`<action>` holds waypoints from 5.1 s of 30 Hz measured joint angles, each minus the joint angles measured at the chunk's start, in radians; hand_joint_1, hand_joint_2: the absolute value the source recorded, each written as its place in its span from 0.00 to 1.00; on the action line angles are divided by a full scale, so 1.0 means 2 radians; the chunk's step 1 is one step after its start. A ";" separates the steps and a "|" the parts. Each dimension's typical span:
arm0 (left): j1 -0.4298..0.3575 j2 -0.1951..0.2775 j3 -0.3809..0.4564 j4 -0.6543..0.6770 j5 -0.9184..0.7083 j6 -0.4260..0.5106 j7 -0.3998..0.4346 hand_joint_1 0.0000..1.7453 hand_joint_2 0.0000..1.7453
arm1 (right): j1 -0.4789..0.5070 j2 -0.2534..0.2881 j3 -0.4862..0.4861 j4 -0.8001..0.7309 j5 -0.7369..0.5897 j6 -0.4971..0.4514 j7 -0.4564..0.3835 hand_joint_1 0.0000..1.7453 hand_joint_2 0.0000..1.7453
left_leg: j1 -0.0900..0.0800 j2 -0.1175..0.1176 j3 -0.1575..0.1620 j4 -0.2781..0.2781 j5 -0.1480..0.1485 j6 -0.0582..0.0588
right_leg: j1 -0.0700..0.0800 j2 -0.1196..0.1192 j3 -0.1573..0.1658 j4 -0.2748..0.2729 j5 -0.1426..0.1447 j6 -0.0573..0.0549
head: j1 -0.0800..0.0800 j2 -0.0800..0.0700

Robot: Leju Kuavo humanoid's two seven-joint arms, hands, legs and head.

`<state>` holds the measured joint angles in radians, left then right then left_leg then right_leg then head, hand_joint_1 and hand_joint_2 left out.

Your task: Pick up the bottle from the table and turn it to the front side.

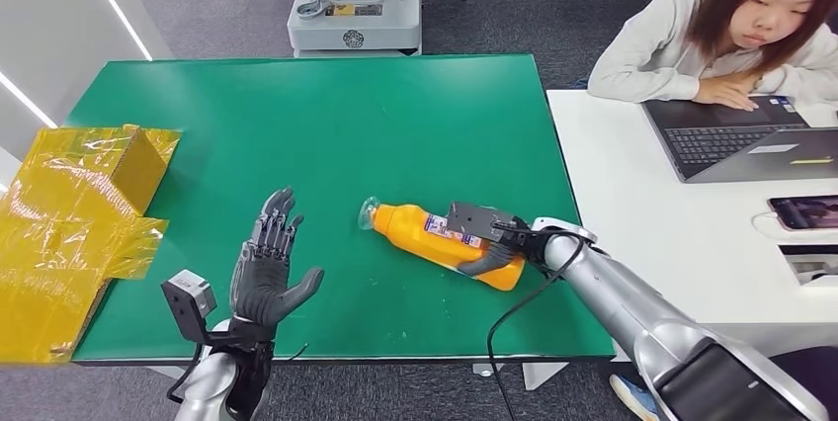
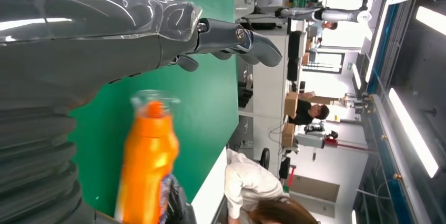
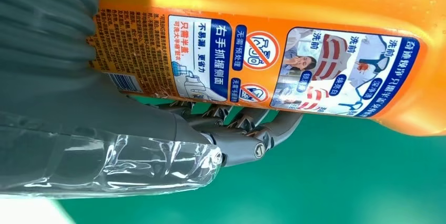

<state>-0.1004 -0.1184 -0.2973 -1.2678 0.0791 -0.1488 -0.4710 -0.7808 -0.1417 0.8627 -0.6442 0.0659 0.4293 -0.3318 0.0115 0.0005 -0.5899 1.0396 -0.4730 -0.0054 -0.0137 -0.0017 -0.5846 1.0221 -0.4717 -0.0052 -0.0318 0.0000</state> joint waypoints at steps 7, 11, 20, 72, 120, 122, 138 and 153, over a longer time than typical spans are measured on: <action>0.008 -0.004 0.005 -0.005 0.001 0.008 -0.011 0.00 1.00 | 0.098 0.011 -0.085 -0.070 -0.105 -0.064 -0.046 1.00 1.00 | 0.000 -0.001 -0.001 0.000 0.000 0.000 | 0.000 -0.001 0.000 0.000 0.000 0.000 | 0.000 0.000; 0.008 -0.004 0.007 -0.006 -0.002 0.012 -0.018 0.00 1.00 | 0.165 0.020 -0.132 -0.129 -0.117 -0.098 -0.067 1.00 1.00 | 0.000 -0.001 -0.001 0.000 0.000 0.000 | 0.000 -0.001 -0.001 0.000 0.000 0.000 | 0.000 0.000; 0.003 -0.004 0.017 -0.005 -0.006 -0.007 -0.009 0.00 1.00 | 0.255 0.023 -0.194 -0.251 -0.067 -0.159 -0.073 1.00 1.00 | 0.000 -0.001 -0.002 0.000 0.000 0.000 | 0.000 -0.001 -0.001 0.000 0.000 0.000 | 0.000 0.000; -0.271 0.017 -0.031 0.214 0.152 -0.168 0.075 0.00 1.00 | 0.109 0.117 -0.121 -0.246 0.191 -0.243 -0.053 1.00 1.00 | 0.000 -0.001 -0.002 0.000 0.001 0.000 | 0.000 -0.001 -0.002 0.001 0.000 0.000 | 0.000 0.000; -0.230 0.027 -0.083 0.141 0.183 -0.176 0.106 0.27 1.00 | 0.095 0.117 -0.105 -0.158 0.230 -0.317 -0.050 0.99 1.00 | 0.000 -0.001 -0.002 0.000 0.001 0.000 | 0.000 -0.001 -0.002 0.000 0.000 0.000 | 0.000 0.000; -0.230 0.025 -0.090 0.136 0.142 -0.152 0.091 0.47 1.00 | 0.096 0.117 -0.109 -0.158 0.230 -0.317 -0.049 0.99 1.00 | 0.000 -0.001 -0.002 0.000 0.001 0.000 | 0.000 -0.001 -0.002 0.000 0.000 0.000 | 0.000 0.000; -0.237 0.016 -0.099 0.124 0.071 -0.109 0.071 1.00 1.00 | 0.105 0.117 -0.122 -0.165 0.237 -0.314 -0.051 0.67 1.00 | 0.000 -0.001 -0.002 0.000 0.001 0.000 | 0.000 -0.001 -0.002 0.000 0.000 0.000 | 0.000 0.000; -0.243 0.019 -0.091 0.135 0.019 -0.065 0.039 1.00 1.00 | 0.128 0.112 -0.138 -0.211 0.232 -0.310 -0.063 0.00 1.00 | 0.000 -0.001 -0.002 0.000 0.001 0.000 | 0.000 -0.001 -0.002 0.000 0.000 0.000 | 0.000 0.000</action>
<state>-0.5871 -0.0812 -0.4802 -0.9987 0.1176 -0.2794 -0.3938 -0.5242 0.0824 0.5871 -1.0667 0.5308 -0.1901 -0.4578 0.0115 -0.0010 -0.5943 1.0396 -0.4719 -0.0062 -0.0137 -0.0030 -0.5888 1.0230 -0.4717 -0.0054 -0.0317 0.0000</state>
